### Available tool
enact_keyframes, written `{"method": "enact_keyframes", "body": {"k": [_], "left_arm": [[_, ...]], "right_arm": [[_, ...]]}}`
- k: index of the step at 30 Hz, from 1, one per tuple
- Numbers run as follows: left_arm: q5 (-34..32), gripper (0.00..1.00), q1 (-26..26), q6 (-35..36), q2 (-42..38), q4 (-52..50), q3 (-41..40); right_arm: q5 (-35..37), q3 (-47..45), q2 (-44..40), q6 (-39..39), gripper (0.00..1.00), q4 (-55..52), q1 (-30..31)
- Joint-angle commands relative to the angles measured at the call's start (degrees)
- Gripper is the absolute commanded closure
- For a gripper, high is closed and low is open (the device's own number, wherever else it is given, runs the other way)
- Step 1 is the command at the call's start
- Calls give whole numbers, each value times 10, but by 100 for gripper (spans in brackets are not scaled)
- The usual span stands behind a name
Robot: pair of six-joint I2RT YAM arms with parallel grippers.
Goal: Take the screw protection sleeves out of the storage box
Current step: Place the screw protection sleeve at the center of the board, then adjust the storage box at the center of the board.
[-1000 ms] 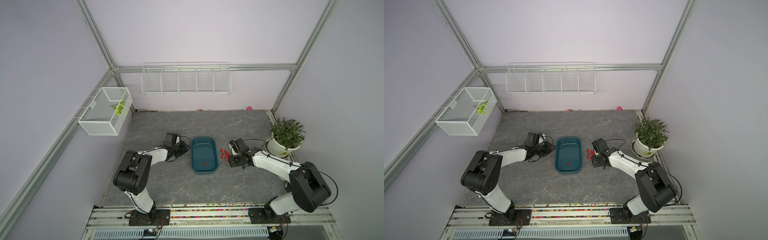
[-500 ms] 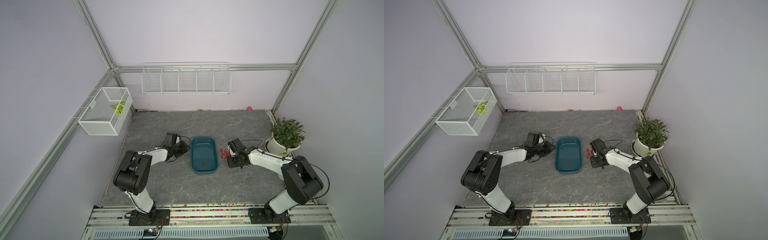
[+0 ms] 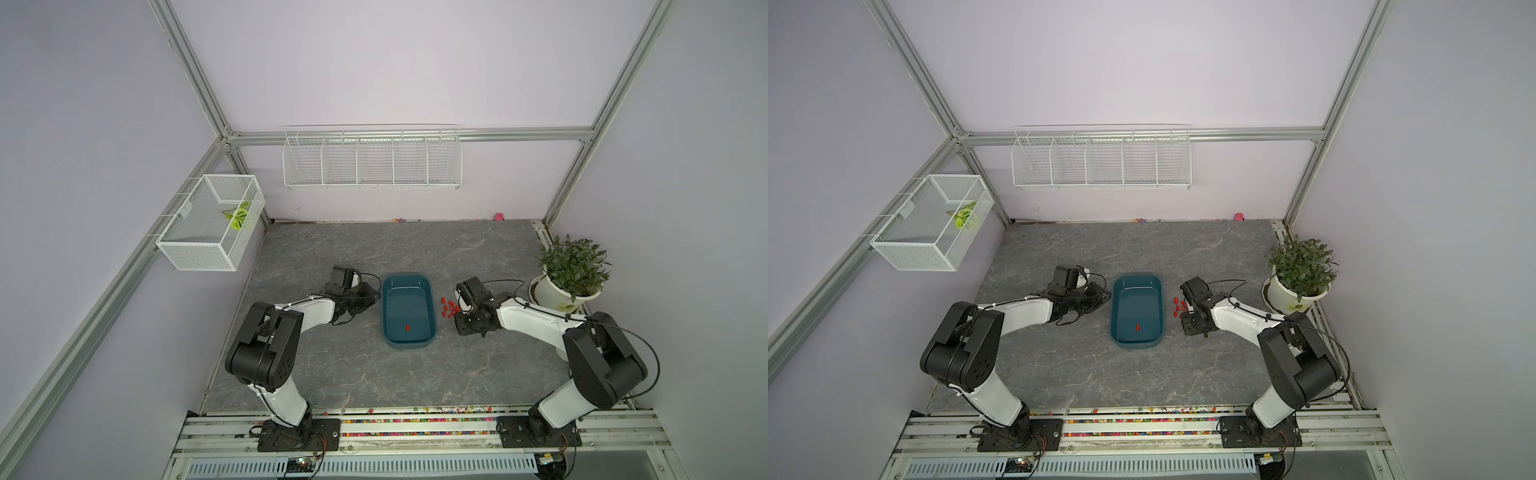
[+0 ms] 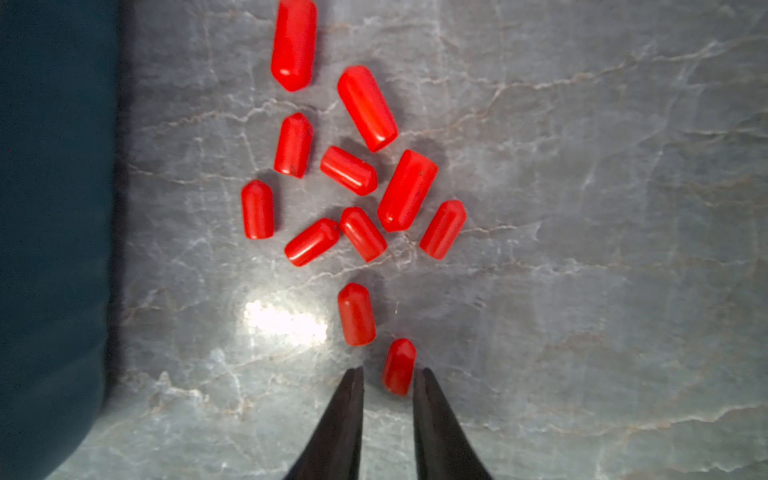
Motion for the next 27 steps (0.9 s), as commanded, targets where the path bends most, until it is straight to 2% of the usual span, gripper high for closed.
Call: {"method": "enact_keyframes", "body": {"k": [1, 6, 13, 17, 22, 27], "left_arm": [[0, 68, 0, 3, -24, -6, -10], [-13, 61, 0, 2, -54, -22, -20], [-39, 37, 0, 10, -121, -75, -33], [-62, 29, -5, 23, -174, -129, -34], [-84, 28, -36, 45, -192, -198, -4], [-104, 31, -69, 69, -166, -250, 39]], "right_arm": [[4, 0, -26, 3, 70, -5, -4], [-2, 4, -44, 6, 69, -9, -5], [-5, 23, -83, 4, 68, -36, -5], [-7, 32, -106, 3, 68, -50, -5], [-13, 42, -127, 4, 67, -62, -5], [-10, 55, -139, 1, 68, -79, -5]]}}
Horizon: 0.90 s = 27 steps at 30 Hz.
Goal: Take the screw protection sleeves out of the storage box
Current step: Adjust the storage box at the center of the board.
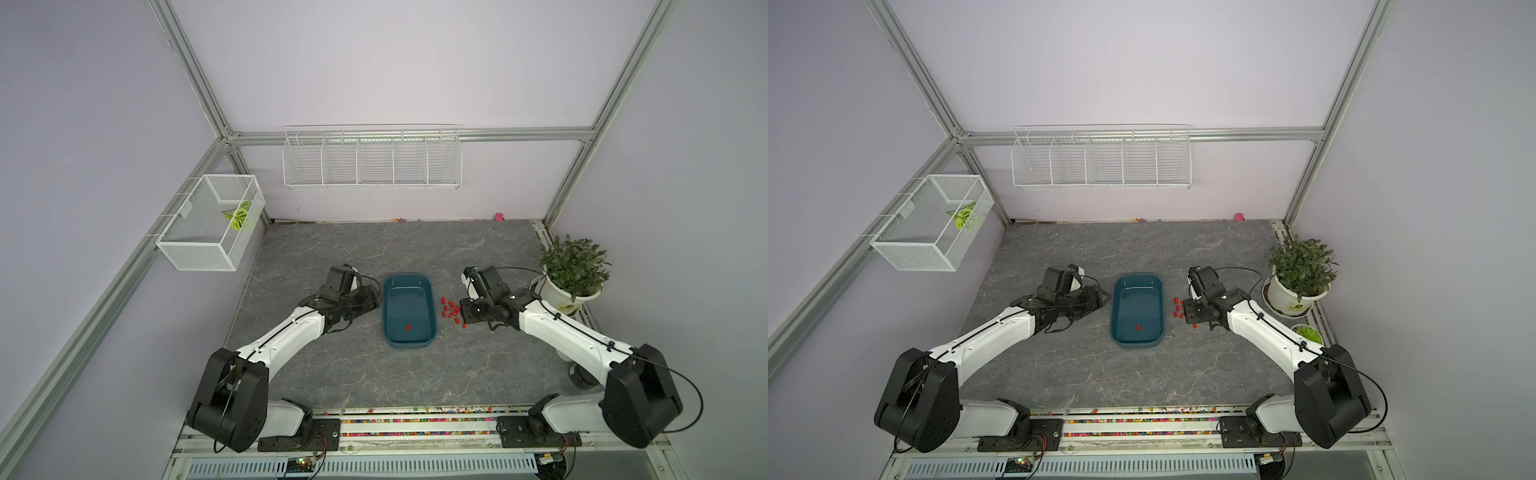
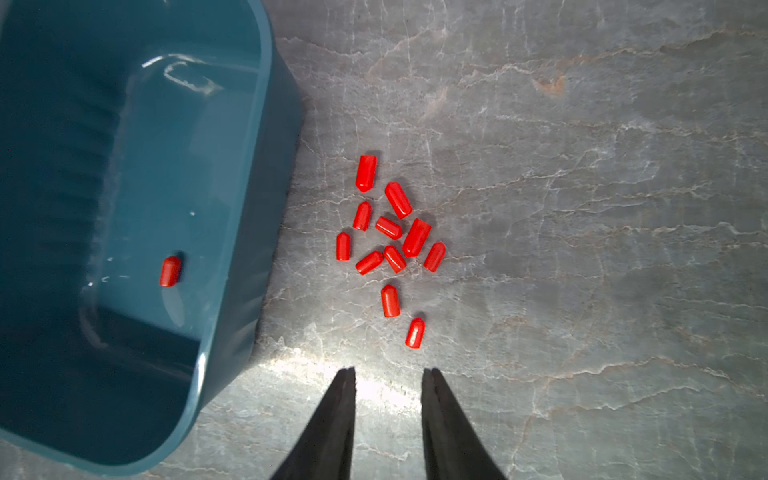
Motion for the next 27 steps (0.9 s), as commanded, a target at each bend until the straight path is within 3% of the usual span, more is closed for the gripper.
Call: {"method": "enact_keyframes", "body": {"k": [1, 7, 18, 27], "left_arm": [[-23, 31, -11, 31, 20, -58, 35], [-25, 36, -29, 43, 48, -79, 57], [-26, 43, -49, 53, 93, -86, 77], [-39, 56, -51, 67, 109, -80, 70]], "right_arm": [[-4, 16, -17, -1, 68, -28, -2], [-3, 32, -38, -2, 68, -53, -2], [-72, 70, -38, -25, 65, -70, 5], [-118, 153, 35, -74, 65, -94, 71]]}}
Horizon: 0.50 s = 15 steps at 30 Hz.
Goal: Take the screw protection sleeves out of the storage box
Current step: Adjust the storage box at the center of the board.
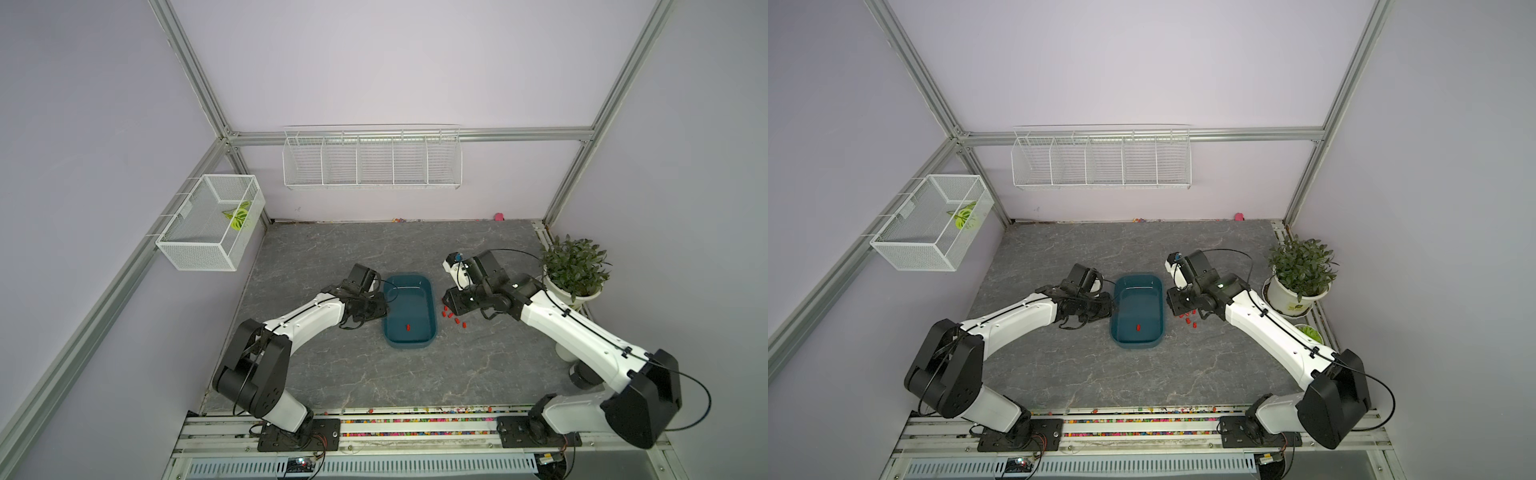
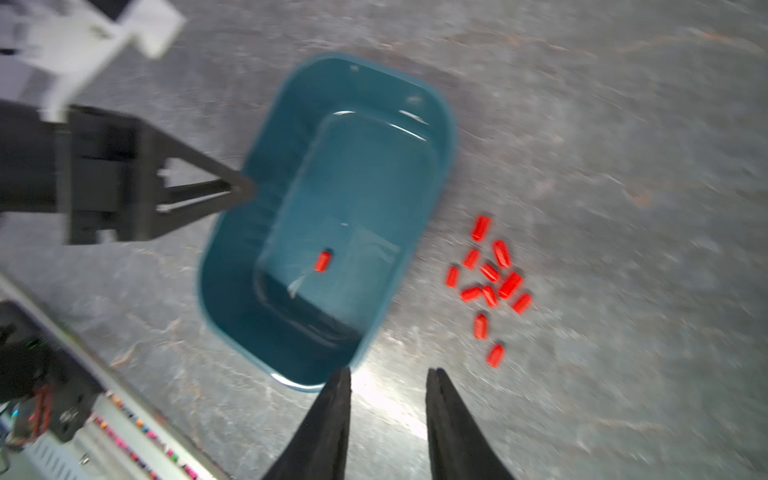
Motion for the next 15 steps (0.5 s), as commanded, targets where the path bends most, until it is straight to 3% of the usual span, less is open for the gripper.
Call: {"method": "enact_keyframes", "body": {"k": [1, 10, 15], "left_arm": [[-13, 57, -2, 13, 8, -4, 6], [-18, 70, -3, 28, 21, -3, 13], [-30, 82, -6, 44, 47, -21, 30]], "right_arm": [[-41, 6, 25, -22, 65, -10, 5], [-50, 13, 27, -29, 65, -15, 6], [-48, 13, 24, -35, 66, -25, 5]]}}
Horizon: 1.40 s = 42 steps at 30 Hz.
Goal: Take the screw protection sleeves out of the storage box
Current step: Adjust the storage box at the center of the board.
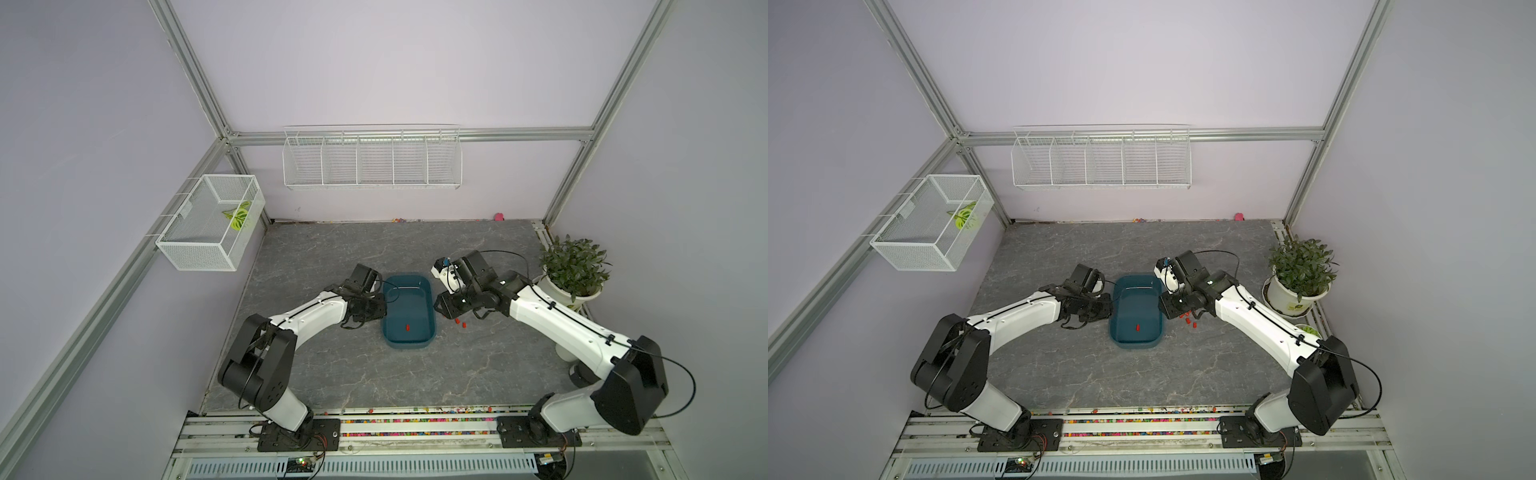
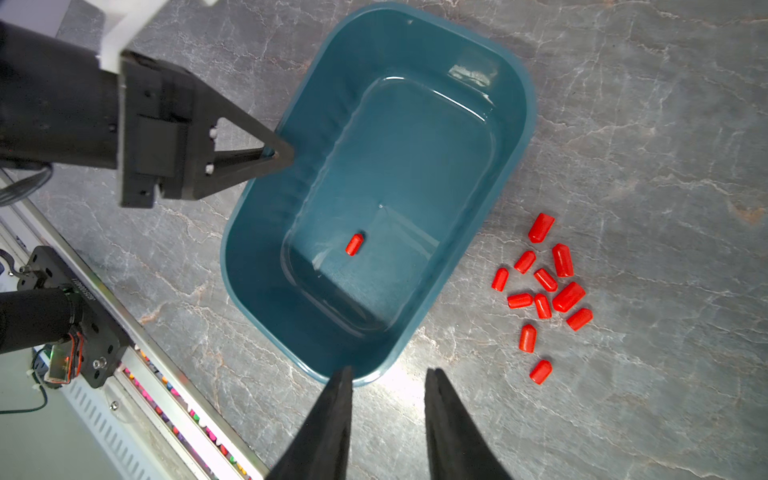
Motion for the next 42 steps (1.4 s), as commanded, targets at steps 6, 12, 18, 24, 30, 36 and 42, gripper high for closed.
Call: {"method": "enact_keyframes", "body": {"k": [6, 12, 18, 24, 30, 36, 42], "left_arm": [[-41, 92, -11, 35, 25, -49, 38], [-88, 95, -15, 95, 36, -128, 100], [-139, 95, -26, 179, 77, -203, 166], [-122, 96, -24, 233, 123, -214, 188], [-95, 95, -16, 241, 112, -188, 188], [-104, 61, -14, 242, 97, -186, 188], [-121, 16, -12, 205, 32, -184, 200]], "right_arm": [[-6, 10, -11, -14, 66, -24, 1], [-5, 17, -13, -19, 66, -31, 1], [-8, 15, -7, -20, 66, -31, 1], [-13, 14, 0, -22, 66, -29, 1], [-19, 35, 24, -28, 66, -35, 1], [-35, 59, 54, -28, 67, -35, 1], [-41, 83, 72, -26, 67, -36, 1]]}}
